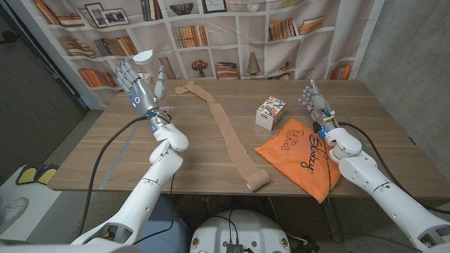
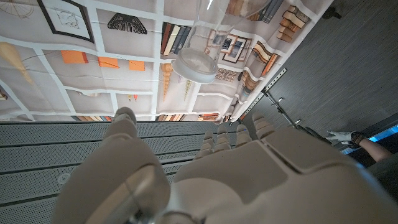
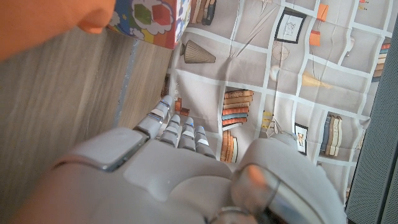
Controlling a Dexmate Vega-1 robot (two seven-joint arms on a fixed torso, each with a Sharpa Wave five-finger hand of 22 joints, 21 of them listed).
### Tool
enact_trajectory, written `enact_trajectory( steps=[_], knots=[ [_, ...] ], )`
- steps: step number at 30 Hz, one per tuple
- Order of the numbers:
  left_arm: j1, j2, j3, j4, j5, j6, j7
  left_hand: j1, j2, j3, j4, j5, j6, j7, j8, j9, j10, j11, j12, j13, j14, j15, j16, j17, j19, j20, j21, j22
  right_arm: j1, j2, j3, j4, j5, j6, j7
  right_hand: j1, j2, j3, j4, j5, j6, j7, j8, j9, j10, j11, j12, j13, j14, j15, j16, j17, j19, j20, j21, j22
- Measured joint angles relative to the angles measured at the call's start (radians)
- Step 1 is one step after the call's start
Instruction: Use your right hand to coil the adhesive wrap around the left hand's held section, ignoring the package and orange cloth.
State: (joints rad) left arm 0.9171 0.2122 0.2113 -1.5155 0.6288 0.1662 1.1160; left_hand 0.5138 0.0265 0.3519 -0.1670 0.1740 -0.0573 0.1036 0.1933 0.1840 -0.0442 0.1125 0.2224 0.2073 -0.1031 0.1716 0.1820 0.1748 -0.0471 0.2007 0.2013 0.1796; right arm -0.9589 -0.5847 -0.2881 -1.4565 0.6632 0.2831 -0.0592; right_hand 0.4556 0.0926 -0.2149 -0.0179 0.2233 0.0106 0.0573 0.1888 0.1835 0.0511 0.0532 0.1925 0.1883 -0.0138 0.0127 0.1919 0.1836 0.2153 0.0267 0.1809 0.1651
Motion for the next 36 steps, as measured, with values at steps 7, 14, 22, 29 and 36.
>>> enact_trajectory(
  steps=[7,14,22,29,36],
  knots=[
    [-0.021,-0.002,0.003,0.022,0.020,0.038,0.000,0.024,0.005,0.007,-0.001,0.000,0.004,-0.004,0.003,0.000,0.005,-0.005,0.008,0.000,0.011,0.000,0.008,0.000,0.047,-0.003,0.016,0.000,-0.006,-0.001,0.003,-0.001,0.004,0.002,-0.002,0.000,0.000,0.000,0.000,0.000,0.000,0.000,0.000,0.000,0.000,0.000,0.000,0.000,0.000,0.000,0.000,0.000,0.000,0.000,0.000,0.000],
    [-0.039,-0.003,0.011,0.043,0.037,0.078,0.001,0.053,0.018,0.020,-0.003,0.000,0.011,-0.011,0.008,0.000,0.018,-0.007,0.008,0.005,0.021,0.000,0.008,0.000,0.088,-0.032,0.026,0.000,-0.011,-0.002,0.005,-0.006,0.005,0.004,-0.003,0.000,0.000,0.000,0.000,0.000,0.000,0.000,0.000,0.000,0.000,0.000,0.000,0.000,0.000,0.000,0.000,0.000,-0.006,0.006,0.000,0.000],
    [-0.086,0.007,0.036,0.110,0.053,0.119,0.001,0.075,0.011,0.028,-0.003,0.000,0.011,-0.018,0.008,0.000,0.014,-0.022,0.008,0.005,0.021,-0.022,0.008,0.000,0.102,-0.078,0.026,0.000,-0.023,-0.008,0.011,-0.019,0.006,0.004,-0.010,0.000,0.000,0.004,-0.004,0.000,0.000,0.000,0.000,0.000,0.000,0.000,0.000,0.000,0.000,0.000,0.000,0.000,-0.006,0.006,0.000,0.000],
    [-0.115,0.002,0.040,0.156,0.063,0.130,0.001,0.081,0.016,0.027,-0.003,0.000,0.006,-0.023,0.008,0.000,0.014,-0.033,0.008,0.005,0.024,-0.033,0.008,0.000,0.106,-0.103,0.026,0.005,-0.036,-0.014,0.017,-0.035,0.008,0.003,-0.021,0.000,0.000,0.004,-0.004,0.000,0.000,0.000,0.000,0.000,0.000,0.000,0.000,0.000,0.000,0.000,0.000,0.000,-0.006,0.006,0.000,0.000],
    [-0.133,-0.001,0.042,0.187,0.069,0.129,0.001,0.091,0.014,0.027,-0.003,0.000,0.003,-0.026,0.008,0.000,0.013,-0.033,0.008,0.008,0.032,-0.040,0.008,0.000,0.120,-0.117,0.027,0.005,-0.044,-0.017,0.021,-0.043,0.009,-0.001,-0.027,0.000,0.000,0.004,-0.004,0.000,0.000,0.000,0.000,0.000,0.000,0.000,0.000,0.000,0.000,0.000,0.000,0.000,-0.006,0.006,0.000,0.000]
  ],
)
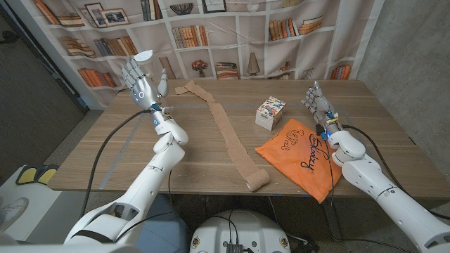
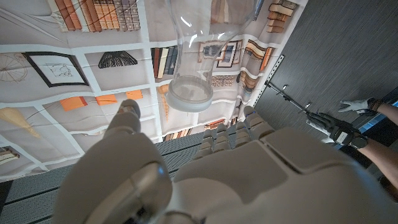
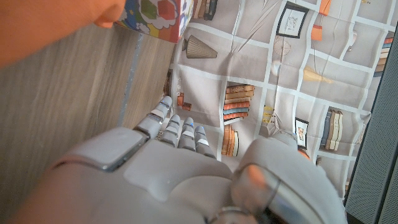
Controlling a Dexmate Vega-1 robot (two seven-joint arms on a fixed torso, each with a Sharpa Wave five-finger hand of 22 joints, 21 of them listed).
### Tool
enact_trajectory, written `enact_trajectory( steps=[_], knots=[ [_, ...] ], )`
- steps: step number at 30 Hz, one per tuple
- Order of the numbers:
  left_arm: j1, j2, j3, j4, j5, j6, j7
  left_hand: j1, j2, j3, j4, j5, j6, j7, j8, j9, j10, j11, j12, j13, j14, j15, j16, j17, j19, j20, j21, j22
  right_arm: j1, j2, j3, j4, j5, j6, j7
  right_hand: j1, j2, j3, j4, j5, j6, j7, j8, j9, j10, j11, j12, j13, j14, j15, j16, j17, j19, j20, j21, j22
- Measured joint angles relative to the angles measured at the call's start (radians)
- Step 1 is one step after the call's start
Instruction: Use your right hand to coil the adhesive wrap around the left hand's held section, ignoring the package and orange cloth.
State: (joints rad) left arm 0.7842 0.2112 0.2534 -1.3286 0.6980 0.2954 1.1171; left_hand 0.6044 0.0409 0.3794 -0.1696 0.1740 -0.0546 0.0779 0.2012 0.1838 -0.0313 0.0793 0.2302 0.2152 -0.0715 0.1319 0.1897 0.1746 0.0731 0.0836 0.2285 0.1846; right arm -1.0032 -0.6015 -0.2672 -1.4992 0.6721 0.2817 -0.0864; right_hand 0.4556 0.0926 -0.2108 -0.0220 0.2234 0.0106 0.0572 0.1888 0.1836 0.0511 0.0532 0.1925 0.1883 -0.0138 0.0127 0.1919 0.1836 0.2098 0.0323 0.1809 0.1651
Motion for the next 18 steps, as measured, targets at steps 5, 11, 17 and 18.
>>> enact_trajectory(
  steps=[5,11,17,18],
  knots=[
    [-0.015,-0.006,-0.002,0.029,-0.002,-0.011,0.000,0.005,-0.005,0.000,0.000,0.000,-0.022,0.003,-0.009,0.005,-0.010,-0.010,0.000,0.001,0.002,-0.013,0.000,0.005,0.008,-0.018,0.009,0.004,-0.002,0.000,0.001,-0.002,0.000,-0.002,-0.003,0.000,0.000,0.000,0.000,0.000,0.000,0.000,0.000,0.000,0.000,0.000,0.000,0.000,0.000,0.000,0.000,0.000,0.000,0.000,0.000,0.000],
    [-0.027,-0.016,-0.012,0.054,0.002,-0.024,0.000,0.011,-0.011,-0.004,0.004,0.000,-0.033,-0.001,-0.009,0.005,-0.023,-0.022,0.000,0.001,0.016,-0.007,0.000,0.005,0.063,-0.019,0.027,0.004,-0.006,-0.001,0.003,-0.006,0.001,-0.005,-0.007,0.000,0.000,0.000,0.000,0.000,0.000,0.000,0.000,0.000,0.000,0.000,0.000,0.000,0.000,0.000,0.000,0.000,0.000,0.000,0.000,0.000],
    [-0.042,-0.026,-0.020,0.080,0.006,-0.037,0.000,0.019,-0.019,-0.005,0.005,0.000,-0.072,0.009,-0.018,0.005,-0.046,0.001,-0.010,0.004,0.018,-0.007,0.000,0.005,0.076,-0.017,0.035,0.009,-0.011,-0.002,0.007,-0.011,0.003,-0.008,-0.012,0.000,0.000,0.000,0.000,0.000,0.000,0.000,0.000,0.000,0.000,0.000,0.000,0.000,0.000,0.000,0.000,0.000,0.000,0.000,0.000,0.000],
    [-0.043,-0.026,-0.020,0.082,0.006,-0.038,0.000,0.019,-0.019,-0.007,0.007,0.000,-0.092,0.009,-0.023,0.005,-0.061,0.005,-0.015,0.006,0.018,-0.007,0.000,0.005,0.082,-0.011,0.035,0.009,-0.012,-0.002,0.007,-0.011,0.003,-0.008,-0.012,0.000,0.000,0.000,0.000,0.000,0.000,0.000,0.000,0.000,0.000,0.000,0.000,0.000,0.000,0.000,0.000,0.000,0.000,0.000,0.000,0.000]
  ],
)
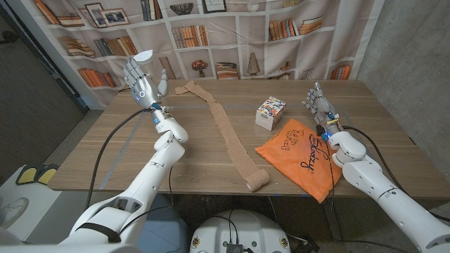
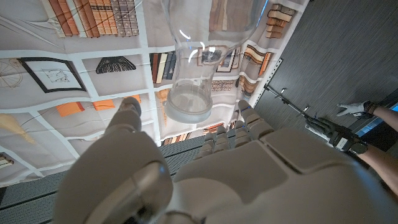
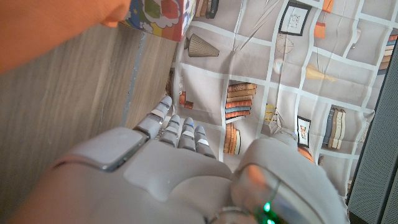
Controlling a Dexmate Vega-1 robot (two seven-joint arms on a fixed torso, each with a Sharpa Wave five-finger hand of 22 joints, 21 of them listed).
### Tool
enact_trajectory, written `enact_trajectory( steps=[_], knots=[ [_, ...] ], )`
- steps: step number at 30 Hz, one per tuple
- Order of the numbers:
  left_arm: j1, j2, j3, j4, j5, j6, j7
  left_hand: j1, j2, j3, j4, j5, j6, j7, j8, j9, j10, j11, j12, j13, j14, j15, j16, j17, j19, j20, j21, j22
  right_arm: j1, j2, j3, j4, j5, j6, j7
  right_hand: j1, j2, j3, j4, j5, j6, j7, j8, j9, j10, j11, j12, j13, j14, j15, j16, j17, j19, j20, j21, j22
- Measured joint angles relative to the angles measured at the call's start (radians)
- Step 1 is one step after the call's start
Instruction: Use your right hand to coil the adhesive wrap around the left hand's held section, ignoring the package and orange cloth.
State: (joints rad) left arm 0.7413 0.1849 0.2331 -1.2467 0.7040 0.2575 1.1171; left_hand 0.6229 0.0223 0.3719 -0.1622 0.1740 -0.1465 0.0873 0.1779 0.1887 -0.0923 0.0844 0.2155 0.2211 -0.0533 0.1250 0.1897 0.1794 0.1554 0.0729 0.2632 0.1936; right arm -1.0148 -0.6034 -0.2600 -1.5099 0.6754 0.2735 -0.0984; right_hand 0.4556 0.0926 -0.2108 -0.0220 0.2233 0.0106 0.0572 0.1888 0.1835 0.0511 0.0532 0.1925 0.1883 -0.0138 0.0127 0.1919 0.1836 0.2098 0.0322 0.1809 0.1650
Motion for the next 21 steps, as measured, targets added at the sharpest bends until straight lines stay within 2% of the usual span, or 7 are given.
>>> enact_trajectory(
  steps=[5,11,17,21],
  knots=[
    [-0.008,-0.011,-0.010,0.015,0.000,-0.019,0.000,0.005,-0.005,-0.004,0.004,0.000,-0.023,0.004,-0.002,0.000,-0.048,0.019,-0.012,0.000,0.017,-0.006,0.000,-0.001,0.041,0.004,0.011,0.000,-0.003,0.000,0.002,-0.001,0.002,-0.001,-0.003,0.000,0.000,0.000,0.000,0.000,0.000,0.000,0.000,0.000,0.000,0.000,0.000,0.000,0.000,0.000,0.000,0.000,0.000,0.000,0.000,0.000],
    [-0.020,-0.016,-0.013,0.035,-0.013,-0.038,0.000,0.005,-0.005,-0.004,0.004,0.000,-0.023,0.004,-0.002,0.000,-0.069,0.016,-0.014,0.000,0.018,-0.007,0.000,-0.003,0.063,0.006,0.019,0.000,-0.007,-0.001,0.004,-0.002,0.004,-0.002,-0.004,0.000,0.000,0.000,0.000,0.000,0.000,0.000,0.000,0.000,0.000,0.000,0.000,0.000,0.000,0.000,0.000,0.000,0.000,0.000,0.000,0.000],
    [-0.031,-0.022,-0.016,0.054,-0.022,-0.058,0.000,0.009,-0.009,-0.008,0.008,0.000,-0.026,0.001,-0.002,0.000,-0.078,0.018,-0.016,0.000,0.034,-0.002,0.000,-0.003,0.104,0.047,0.031,0.000,-0.014,-0.004,0.009,-0.005,0.006,-0.003,-0.009,0.000,0.000,0.000,0.000,0.000,0.000,0.000,0.000,0.000,0.000,0.000,0.000,0.000,0.000,0.000,0.000,0.000,0.000,0.000,0.000,0.000],
    [-0.038,-0.025,-0.020,0.066,-0.024,-0.076,0.000,0.013,-0.013,-0.008,0.008,0.000,-0.025,-0.013,-0.002,0.000,-0.079,0.005,-0.016,0.005,0.068,0.004,0.000,-0.007,0.145,0.082,0.042,0.000,-0.018,-0.006,0.011,-0.008,0.007,-0.004,-0.010,0.000,0.000,0.000,0.000,0.000,0.000,0.000,0.000,0.000,0.000,0.000,0.000,0.000,0.000,0.000,0.000,0.000,0.000,0.000,0.000,0.000]
  ],
)
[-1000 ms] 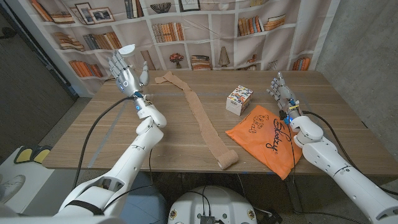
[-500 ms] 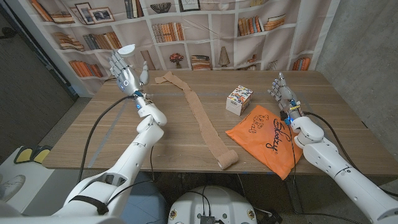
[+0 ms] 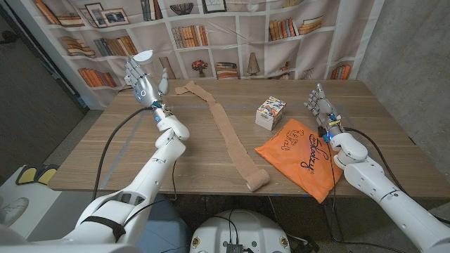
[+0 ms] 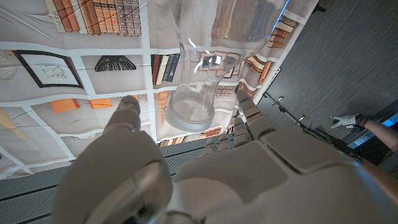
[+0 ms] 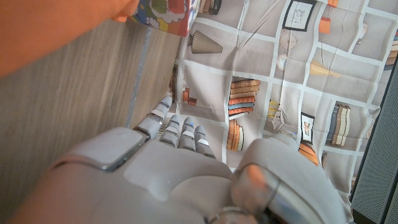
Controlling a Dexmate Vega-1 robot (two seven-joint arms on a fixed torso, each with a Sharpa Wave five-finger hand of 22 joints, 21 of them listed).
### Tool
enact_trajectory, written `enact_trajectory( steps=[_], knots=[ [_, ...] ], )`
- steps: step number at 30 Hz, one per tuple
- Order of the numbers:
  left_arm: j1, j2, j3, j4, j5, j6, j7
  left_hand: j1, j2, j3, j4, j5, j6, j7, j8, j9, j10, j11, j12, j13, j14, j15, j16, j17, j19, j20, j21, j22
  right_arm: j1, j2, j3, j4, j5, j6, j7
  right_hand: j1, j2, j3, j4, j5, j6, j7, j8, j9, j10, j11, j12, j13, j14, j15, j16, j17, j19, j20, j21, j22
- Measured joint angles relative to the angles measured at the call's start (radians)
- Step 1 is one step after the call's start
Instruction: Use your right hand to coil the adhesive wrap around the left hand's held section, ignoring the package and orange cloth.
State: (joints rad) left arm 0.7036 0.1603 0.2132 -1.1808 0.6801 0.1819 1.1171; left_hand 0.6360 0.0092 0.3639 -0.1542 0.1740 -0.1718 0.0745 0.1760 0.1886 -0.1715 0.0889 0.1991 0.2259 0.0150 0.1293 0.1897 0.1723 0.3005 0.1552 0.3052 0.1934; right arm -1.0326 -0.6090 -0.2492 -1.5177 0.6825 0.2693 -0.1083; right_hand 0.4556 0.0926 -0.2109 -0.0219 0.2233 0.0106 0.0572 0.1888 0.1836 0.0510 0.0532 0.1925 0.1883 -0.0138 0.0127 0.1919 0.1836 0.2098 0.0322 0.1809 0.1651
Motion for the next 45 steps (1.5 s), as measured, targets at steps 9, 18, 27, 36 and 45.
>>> enact_trajectory(
  steps=[9,18,27,36,45],
  knots=[
    [-0.013,-0.005,-0.008,0.022,-0.006,-0.035,0.000,0.004,-0.004,-0.004,0.004,0.000,0.000,-0.018,0.005,0.000,0.000,-0.011,0.005,0.000,0.032,-0.005,0.008,0.000,0.022,0.009,0.006,0.000,-0.007,-0.004,0.004,-0.007,0.001,-0.004,-0.005,0.000,0.000,0.000,0.000,0.000,0.000,0.000,0.000,0.000,0.000,0.000,0.000,0.000,0.000,0.000,0.000,0.000,-0.005,0.005,0.000,0.000],
    [-0.028,-0.006,-0.012,0.043,-0.010,-0.061,0.000,0.004,-0.004,-0.008,0.000,0.000,0.000,-0.018,0.006,0.000,0.000,-0.011,0.012,0.000,0.052,-0.024,0.008,0.000,0.032,-0.012,0.006,0.000,-0.009,-0.005,0.004,-0.010,0.002,-0.010,-0.008,0.000,0.000,0.004,-0.004,0.000,0.000,0.000,0.000,0.000,0.000,0.000,0.000,0.000,0.000,0.000,0.000,0.000,-0.005,0.005,0.000,0.000],
    [-0.047,-0.012,-0.021,0.074,0.001,-0.082,0.000,0.004,-0.004,-0.013,0.004,0.000,-0.002,-0.020,0.009,0.000,0.000,-0.021,0.020,0.000,0.057,-0.029,0.008,0.001,0.030,-0.025,0.006,0.000,-0.009,-0.005,0.002,-0.015,0.000,-0.018,-0.014,0.000,0.000,0.004,-0.004,0.000,0.000,0.000,0.000,0.000,0.000,0.000,0.000,0.000,0.000,0.000,0.000,0.000,-0.005,0.005,0.000,0.000],
    [-0.073,-0.017,-0.028,0.114,0.012,-0.111,0.000,-0.001,-0.008,-0.021,0.004,0.000,0.000,-0.047,0.014,0.000,-0.002,-0.035,0.023,0.000,0.074,-0.055,0.008,0.000,0.048,-0.050,0.009,0.000,-0.010,-0.005,0.001,-0.022,-0.003,-0.023,-0.022,0.000,0.000,0.004,-0.004,0.000,0.000,0.000,0.000,0.000,0.000,0.000,0.000,0.000,0.000,0.000,0.000,0.000,-0.005,0.005,0.000,0.000],
    [-0.105,-0.029,-0.051,0.168,0.029,-0.142,0.000,0.005,-0.014,-0.021,0.004,0.000,0.000,-0.053,0.014,0.000,0.000,-0.046,0.023,0.000,0.094,-0.075,0.008,0.000,0.062,-0.064,0.013,0.002,-0.011,-0.007,0.001,-0.026,-0.008,-0.031,-0.032,0.000,0.000,0.004,-0.004,0.000,0.000,0.000,0.000,0.000,0.000,0.000,0.000,0.000,0.000,0.000,0.000,0.000,-0.005,0.005,0.000,0.000]
  ],
)
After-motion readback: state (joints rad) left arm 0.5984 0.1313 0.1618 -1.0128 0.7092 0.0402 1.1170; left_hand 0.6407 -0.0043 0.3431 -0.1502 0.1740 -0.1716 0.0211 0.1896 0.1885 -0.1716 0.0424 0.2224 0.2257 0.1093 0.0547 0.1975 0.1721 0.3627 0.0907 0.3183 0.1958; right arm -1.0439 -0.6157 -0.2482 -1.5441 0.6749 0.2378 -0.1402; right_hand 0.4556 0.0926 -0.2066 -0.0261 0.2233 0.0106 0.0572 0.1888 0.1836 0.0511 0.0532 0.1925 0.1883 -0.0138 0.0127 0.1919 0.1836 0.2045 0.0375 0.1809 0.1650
